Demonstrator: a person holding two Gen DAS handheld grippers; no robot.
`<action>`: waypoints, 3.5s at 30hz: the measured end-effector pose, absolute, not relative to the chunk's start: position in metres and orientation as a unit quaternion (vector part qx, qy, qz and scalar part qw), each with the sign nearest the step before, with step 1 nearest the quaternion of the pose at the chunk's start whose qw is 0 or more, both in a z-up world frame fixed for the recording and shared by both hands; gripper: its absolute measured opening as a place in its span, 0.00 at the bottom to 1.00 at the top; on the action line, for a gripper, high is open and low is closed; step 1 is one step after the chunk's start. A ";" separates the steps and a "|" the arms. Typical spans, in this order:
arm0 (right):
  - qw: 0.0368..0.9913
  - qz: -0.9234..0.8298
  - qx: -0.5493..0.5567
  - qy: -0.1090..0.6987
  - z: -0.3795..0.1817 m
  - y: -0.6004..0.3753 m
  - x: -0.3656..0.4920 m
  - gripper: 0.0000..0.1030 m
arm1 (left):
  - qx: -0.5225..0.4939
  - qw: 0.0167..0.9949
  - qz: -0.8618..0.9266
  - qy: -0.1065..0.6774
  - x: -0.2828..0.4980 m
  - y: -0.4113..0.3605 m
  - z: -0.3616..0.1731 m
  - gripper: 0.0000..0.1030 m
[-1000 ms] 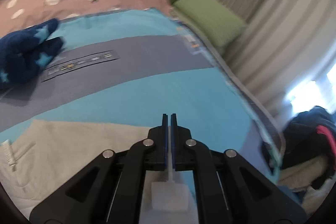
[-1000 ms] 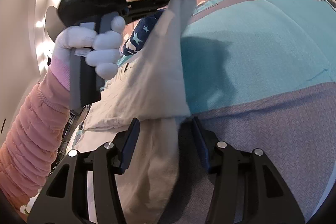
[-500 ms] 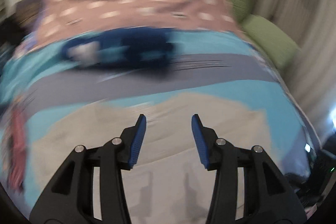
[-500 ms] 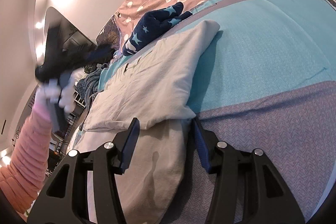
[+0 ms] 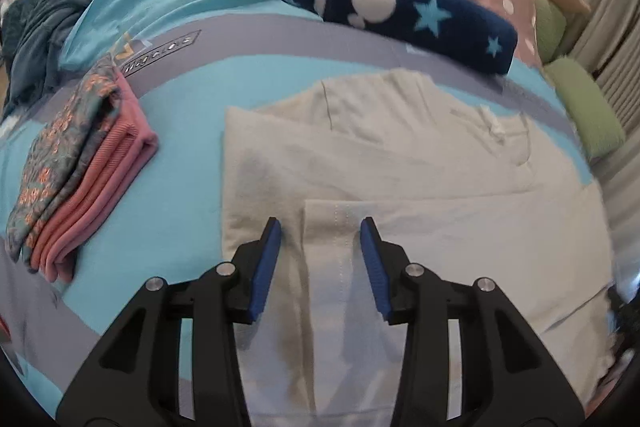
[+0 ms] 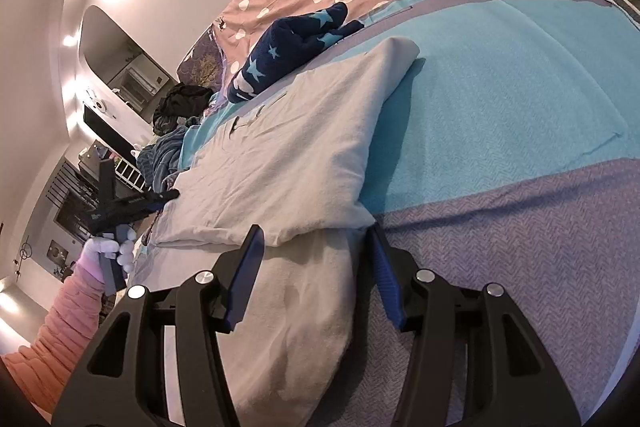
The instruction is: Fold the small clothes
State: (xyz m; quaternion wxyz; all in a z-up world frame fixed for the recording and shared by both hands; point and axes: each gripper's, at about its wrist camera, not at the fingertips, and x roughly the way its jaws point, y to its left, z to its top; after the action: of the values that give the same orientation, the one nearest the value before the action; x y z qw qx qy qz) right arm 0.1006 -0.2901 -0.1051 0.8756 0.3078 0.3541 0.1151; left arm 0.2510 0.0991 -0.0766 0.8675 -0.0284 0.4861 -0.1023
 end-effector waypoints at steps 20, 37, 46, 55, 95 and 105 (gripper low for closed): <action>0.889 0.067 0.257 0.374 -0.098 -0.274 0.102 0.56 | -0.006 0.904 -0.110 0.412 0.227 0.120 -0.061 0.51; 0.894 -0.028 0.222 0.389 -0.098 -0.280 0.091 0.34 | 0.038 0.904 -0.103 0.414 0.159 0.132 -0.071 0.67; 0.877 0.030 0.287 0.384 -0.095 -0.274 0.038 0.34 | -0.041 0.889 -0.157 0.428 0.085 0.180 -0.071 0.67; 0.856 0.098 0.312 0.401 -0.095 -0.248 -0.005 0.34 | -0.078 0.869 -0.204 0.443 0.038 0.189 -0.085 0.68; 0.812 0.170 0.364 0.422 -0.126 -0.196 -0.160 0.34 | -0.182 0.841 -0.270 0.432 -0.128 0.238 -0.101 0.54; 0.856 0.135 0.404 0.294 -0.073 -0.233 -0.197 0.06 | -0.340 0.811 -0.327 0.347 -0.143 0.263 -0.090 0.04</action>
State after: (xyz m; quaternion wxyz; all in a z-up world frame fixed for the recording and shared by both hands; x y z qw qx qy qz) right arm -0.1968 -0.2329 -0.0727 0.8559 0.4035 0.2936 0.1355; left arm -0.1430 0.2631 -0.0896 0.8110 -0.3398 0.3465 -0.3268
